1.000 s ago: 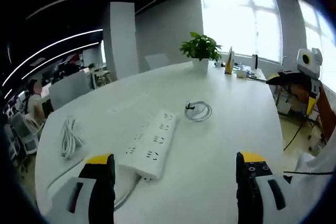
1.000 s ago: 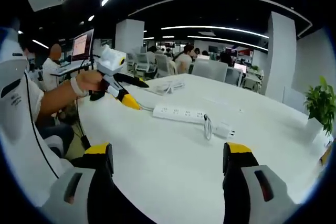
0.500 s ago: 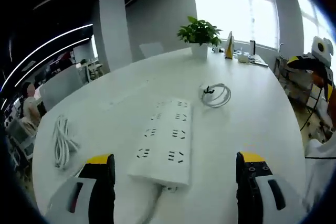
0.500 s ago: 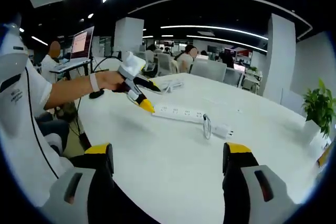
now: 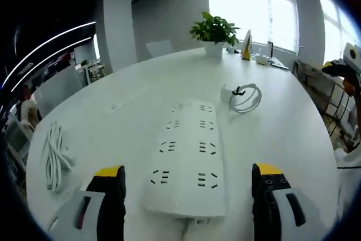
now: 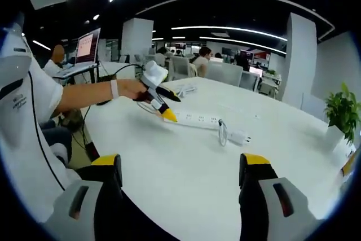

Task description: Straighten the power strip on the desk, plug the charger into it

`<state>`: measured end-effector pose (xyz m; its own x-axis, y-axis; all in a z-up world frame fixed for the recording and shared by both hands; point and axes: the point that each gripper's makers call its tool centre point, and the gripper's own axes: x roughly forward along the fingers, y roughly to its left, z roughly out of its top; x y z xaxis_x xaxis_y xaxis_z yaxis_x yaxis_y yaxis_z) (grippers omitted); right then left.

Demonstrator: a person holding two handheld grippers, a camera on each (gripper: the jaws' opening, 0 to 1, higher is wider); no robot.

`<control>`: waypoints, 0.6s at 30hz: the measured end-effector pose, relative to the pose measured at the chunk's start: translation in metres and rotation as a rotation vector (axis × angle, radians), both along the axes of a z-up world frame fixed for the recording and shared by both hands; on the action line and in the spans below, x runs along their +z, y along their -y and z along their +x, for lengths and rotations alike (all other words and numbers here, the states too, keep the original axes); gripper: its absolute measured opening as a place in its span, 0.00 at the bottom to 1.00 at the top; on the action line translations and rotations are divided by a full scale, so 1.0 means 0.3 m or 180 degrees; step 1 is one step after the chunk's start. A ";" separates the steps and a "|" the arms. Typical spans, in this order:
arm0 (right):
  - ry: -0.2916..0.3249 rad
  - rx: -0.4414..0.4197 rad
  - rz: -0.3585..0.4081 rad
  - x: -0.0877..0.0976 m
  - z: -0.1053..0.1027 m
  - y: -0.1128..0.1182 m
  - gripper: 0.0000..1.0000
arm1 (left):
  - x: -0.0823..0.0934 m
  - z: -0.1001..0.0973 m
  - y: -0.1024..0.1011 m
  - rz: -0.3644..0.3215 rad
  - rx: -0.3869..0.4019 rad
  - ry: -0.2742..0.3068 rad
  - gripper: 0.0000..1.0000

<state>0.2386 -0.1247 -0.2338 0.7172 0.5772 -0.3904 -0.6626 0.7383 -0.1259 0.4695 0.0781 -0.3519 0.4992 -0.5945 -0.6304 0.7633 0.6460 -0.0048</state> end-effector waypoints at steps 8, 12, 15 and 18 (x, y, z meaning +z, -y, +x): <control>0.0021 -0.0016 0.0000 0.004 0.003 0.010 0.83 | -0.038 0.020 -0.009 0.0045 0.0013 -0.0062 0.87; 0.0022 0.0010 0.0031 0.006 -0.003 0.000 0.83 | -0.046 0.022 -0.024 0.0105 0.0048 -0.0072 0.79; 0.0006 0.0018 0.0006 0.002 -0.003 -0.001 0.83 | -0.045 0.005 -0.019 0.0078 0.0067 -0.0112 0.79; 0.0016 0.0009 0.0031 0.005 0.003 0.005 0.83 | -0.051 -0.008 -0.014 0.0121 0.0036 -0.0135 0.79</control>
<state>0.2396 -0.1260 -0.2322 0.7176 0.5830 -0.3811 -0.6641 0.7376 -0.1221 0.4671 0.0823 -0.3670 0.4780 -0.5643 -0.6731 0.7557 0.6548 -0.0123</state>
